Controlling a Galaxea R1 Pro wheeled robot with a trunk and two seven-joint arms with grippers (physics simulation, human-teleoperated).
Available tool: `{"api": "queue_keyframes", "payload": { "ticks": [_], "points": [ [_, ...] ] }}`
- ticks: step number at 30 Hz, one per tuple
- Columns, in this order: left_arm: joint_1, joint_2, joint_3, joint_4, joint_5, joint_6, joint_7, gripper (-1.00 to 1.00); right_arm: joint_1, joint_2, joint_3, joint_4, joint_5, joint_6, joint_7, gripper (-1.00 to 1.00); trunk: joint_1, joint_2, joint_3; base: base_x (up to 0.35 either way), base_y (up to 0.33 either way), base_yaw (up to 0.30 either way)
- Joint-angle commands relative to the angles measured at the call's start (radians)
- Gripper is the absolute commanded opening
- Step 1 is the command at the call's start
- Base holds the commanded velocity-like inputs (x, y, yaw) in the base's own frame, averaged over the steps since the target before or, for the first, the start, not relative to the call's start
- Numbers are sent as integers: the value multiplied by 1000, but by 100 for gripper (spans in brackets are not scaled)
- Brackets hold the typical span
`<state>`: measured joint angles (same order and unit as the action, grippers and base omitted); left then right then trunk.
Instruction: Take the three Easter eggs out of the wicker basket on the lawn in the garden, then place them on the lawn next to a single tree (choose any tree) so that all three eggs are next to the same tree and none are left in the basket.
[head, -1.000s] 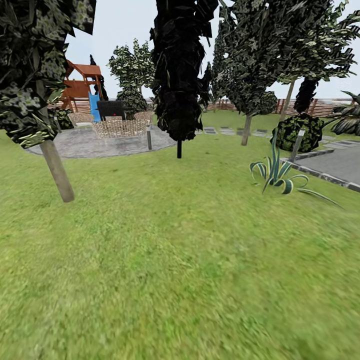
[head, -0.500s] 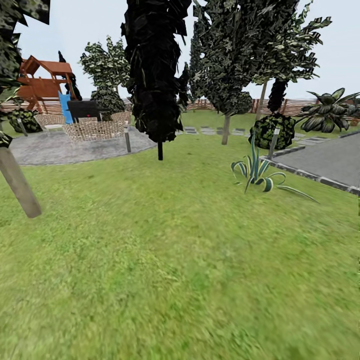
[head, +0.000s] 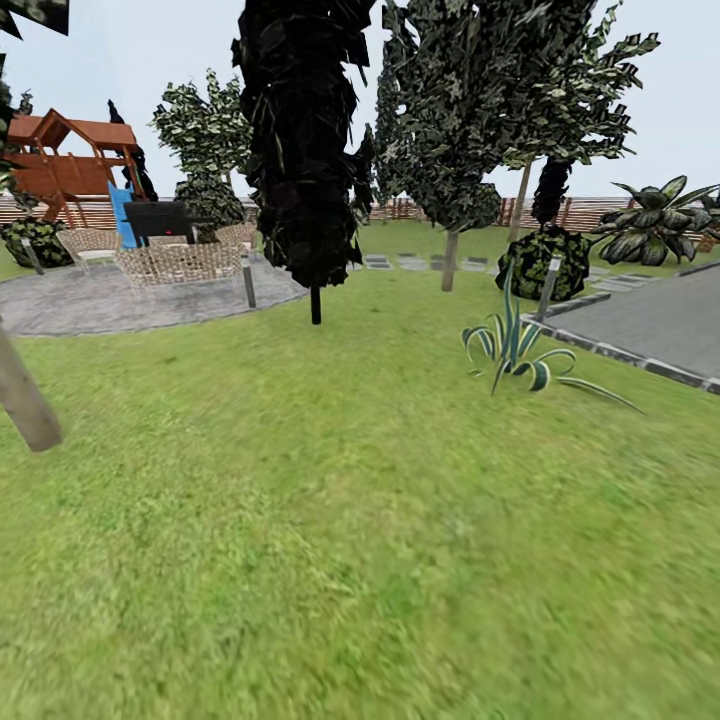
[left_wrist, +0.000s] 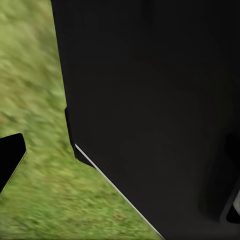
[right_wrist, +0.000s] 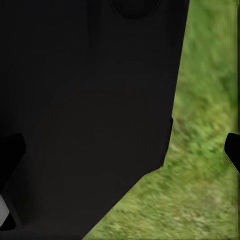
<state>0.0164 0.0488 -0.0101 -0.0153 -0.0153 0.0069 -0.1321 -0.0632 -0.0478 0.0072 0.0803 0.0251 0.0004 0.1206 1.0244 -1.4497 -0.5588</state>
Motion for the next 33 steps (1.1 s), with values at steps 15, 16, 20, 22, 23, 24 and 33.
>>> {"api": "queue_keyframes", "payload": {
  "ticks": [15,16,20,22,23,24,33],
  "points": [
    [0,0,-1,-2,-2,1,-3,100,-1,0,9,1,7,7,3,100,1,0,-1,337,0,0],
    [0,0,-1,-2,-2,1,-3,100,-1,0,9,1,8,7,3,100,1,0,-1,337,0,0],
    [0,0,-1,-2,-2,1,-3,100,-1,0,9,1,8,7,2,100,1,0,-1,337,0,0],
    [0,0,-1,-2,-2,1,-3,100,-1,0,9,1,8,7,2,100,1,0,-1,337,0,0],
    [0,0,-1,-2,-2,1,-3,100,-1,0,9,1,8,7,2,100,1,0,-1,337,0,0],
    [0,0,0,-2,-2,1,-3,100,-1,0,8,1,9,6,2,100,1,0,-1,337,0,0],
    [0,0,0,-2,-2,-1,-3,100,-1,2,4,1,2,6,-5,100,1,0,-1,337,0,211]
  ]
}}
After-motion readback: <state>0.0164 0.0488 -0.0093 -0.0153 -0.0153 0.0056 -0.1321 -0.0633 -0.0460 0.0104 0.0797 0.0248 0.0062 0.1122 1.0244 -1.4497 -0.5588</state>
